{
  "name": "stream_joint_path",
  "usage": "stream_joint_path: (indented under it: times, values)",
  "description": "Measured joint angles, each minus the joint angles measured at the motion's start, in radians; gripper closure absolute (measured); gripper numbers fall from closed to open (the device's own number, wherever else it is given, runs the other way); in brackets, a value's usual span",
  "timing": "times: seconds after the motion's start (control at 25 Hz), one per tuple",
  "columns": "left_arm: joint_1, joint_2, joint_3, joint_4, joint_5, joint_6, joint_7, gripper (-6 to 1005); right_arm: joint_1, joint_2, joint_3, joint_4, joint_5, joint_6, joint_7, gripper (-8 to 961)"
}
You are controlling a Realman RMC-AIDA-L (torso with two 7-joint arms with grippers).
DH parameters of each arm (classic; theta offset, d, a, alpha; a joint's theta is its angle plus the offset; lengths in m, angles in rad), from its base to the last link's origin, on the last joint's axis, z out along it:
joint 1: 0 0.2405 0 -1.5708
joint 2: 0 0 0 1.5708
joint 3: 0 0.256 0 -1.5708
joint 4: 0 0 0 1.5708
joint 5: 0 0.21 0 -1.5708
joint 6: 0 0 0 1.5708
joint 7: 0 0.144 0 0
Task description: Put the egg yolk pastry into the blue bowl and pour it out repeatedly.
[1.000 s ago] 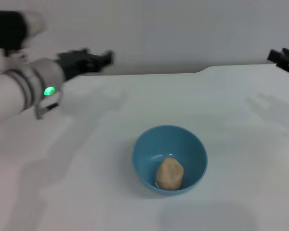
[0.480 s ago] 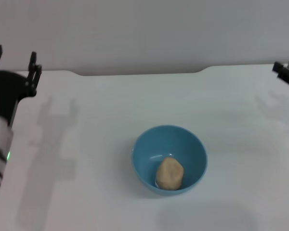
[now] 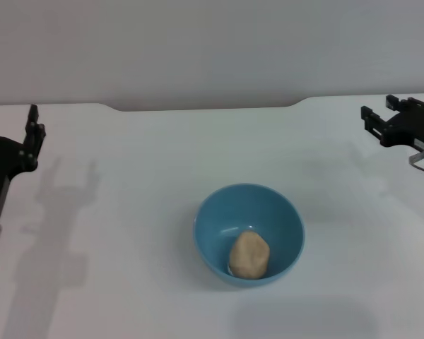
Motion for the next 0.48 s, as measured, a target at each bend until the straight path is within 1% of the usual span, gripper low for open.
stream_joint_path:
  times: [0.12,0.24,0.32,0.4,0.48]
  values:
    - [-0.001,0.000,0.017,-0.003,0.002,-0.005,0.000,333,-0.005,0.002,-0.085,0.017,0.179,0.044,-0.195,593]
    - [-0.002,-0.002,0.018,-0.003,0.002,-0.007,-0.001,332,-0.007,0.002,-0.140,0.054,0.376,0.048,-0.344,618]
    - [-0.005,-0.002,0.018,-0.004,0.002,-0.007,-0.001,332,-0.014,0.002,-0.170,0.097,0.573,0.022,-0.487,635]
    - [-0.007,-0.003,0.019,-0.004,0.002,-0.008,-0.001,332,-0.017,0.002,-0.207,0.165,0.791,-0.054,-0.675,667]
    - [-0.007,-0.004,0.019,-0.004,0.002,-0.008,-0.001,332,-0.019,0.002,-0.271,0.261,1.048,-0.193,-0.911,713]
